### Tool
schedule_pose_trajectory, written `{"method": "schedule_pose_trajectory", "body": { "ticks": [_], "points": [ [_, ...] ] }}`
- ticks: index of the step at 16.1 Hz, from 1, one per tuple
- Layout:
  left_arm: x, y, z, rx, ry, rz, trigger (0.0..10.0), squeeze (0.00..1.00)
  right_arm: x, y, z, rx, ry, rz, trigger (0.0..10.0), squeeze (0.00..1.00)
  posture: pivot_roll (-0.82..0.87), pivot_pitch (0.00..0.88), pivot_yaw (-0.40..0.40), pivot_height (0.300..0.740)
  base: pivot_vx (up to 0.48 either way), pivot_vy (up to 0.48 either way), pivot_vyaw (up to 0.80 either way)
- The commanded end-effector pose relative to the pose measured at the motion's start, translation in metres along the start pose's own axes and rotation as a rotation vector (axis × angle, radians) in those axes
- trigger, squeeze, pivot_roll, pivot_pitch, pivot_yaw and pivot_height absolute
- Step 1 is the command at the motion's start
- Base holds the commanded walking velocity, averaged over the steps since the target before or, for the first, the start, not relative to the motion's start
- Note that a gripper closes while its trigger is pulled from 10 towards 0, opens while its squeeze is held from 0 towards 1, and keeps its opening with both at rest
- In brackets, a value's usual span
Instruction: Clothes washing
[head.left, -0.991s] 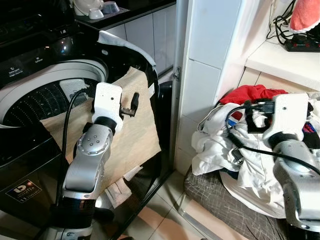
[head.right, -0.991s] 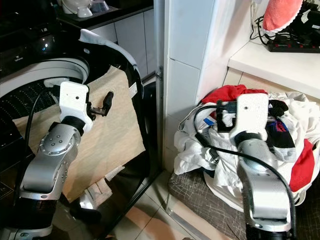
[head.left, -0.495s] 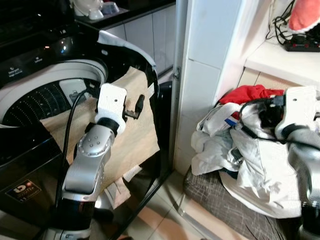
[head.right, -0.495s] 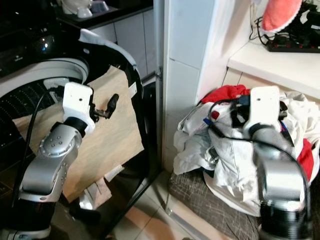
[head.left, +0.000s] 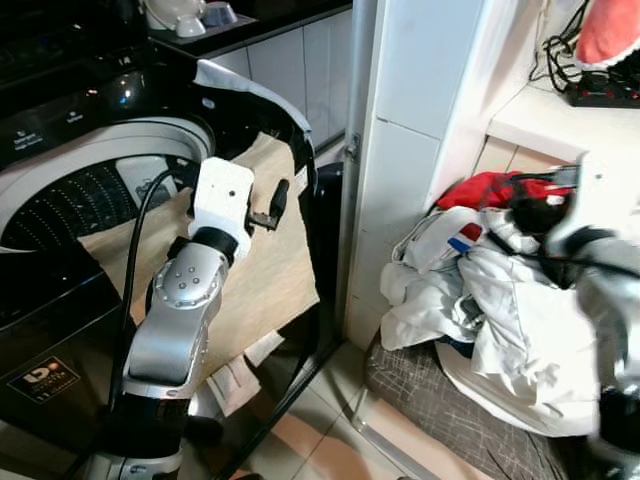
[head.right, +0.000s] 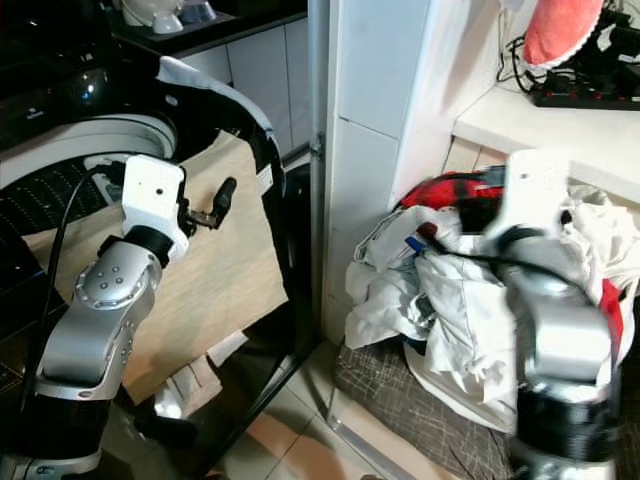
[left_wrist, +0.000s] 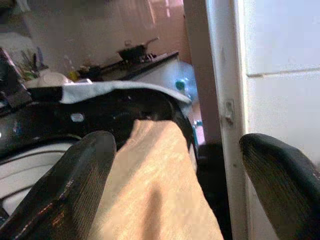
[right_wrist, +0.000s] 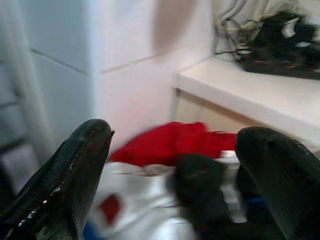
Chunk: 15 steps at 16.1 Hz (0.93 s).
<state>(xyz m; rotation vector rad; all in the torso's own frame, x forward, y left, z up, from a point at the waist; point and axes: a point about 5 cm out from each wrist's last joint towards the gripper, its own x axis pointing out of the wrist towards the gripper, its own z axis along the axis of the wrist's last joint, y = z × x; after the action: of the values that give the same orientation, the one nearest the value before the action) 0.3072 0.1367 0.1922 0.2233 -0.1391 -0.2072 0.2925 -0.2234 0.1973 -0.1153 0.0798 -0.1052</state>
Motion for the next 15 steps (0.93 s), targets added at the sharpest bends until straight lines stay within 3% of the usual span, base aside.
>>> {"method": "schedule_pose_trajectory", "body": {
  "ticks": [1,3,5,10,13,15],
  "points": [
    [0.002,0.002,0.007,-0.011,-0.029,0.011,10.0,0.00,-0.006,0.014,-0.003,0.018,0.005,0.053,10.0,0.00,-0.05,0.000,-0.003,0.740,0.000,0.000,-0.57],
    [0.001,0.003,0.007,-0.031,-0.022,0.009,10.0,0.00,-0.013,0.027,-0.014,0.018,0.041,0.084,10.0,0.00,-0.06,0.000,0.002,0.740,0.328,0.000,-0.80],
    [0.001,0.002,0.007,-0.046,-0.020,0.012,10.0,0.00,-0.014,0.026,-0.014,0.018,0.038,0.078,10.0,0.00,-0.06,0.000,0.005,0.740,0.382,0.000,-0.79],
    [-0.003,0.007,0.005,-0.038,-0.006,0.041,10.0,0.00,-0.014,0.024,-0.014,-0.055,0.041,0.113,10.0,0.00,-0.05,0.000,-0.004,0.740,0.355,0.000,0.00],
    [-0.007,0.015,0.006,-0.025,0.001,0.076,10.0,0.00,-0.018,0.039,-0.015,-0.107,0.045,0.229,10.0,0.00,-0.04,0.000,-0.009,0.740,0.000,0.000,0.53],
    [-0.009,0.016,0.007,-0.022,-0.008,0.071,10.0,0.00,-0.020,0.042,-0.018,-0.060,0.042,0.216,10.0,0.00,-0.03,0.000,-0.006,0.740,0.000,0.000,0.40]
  ]
}}
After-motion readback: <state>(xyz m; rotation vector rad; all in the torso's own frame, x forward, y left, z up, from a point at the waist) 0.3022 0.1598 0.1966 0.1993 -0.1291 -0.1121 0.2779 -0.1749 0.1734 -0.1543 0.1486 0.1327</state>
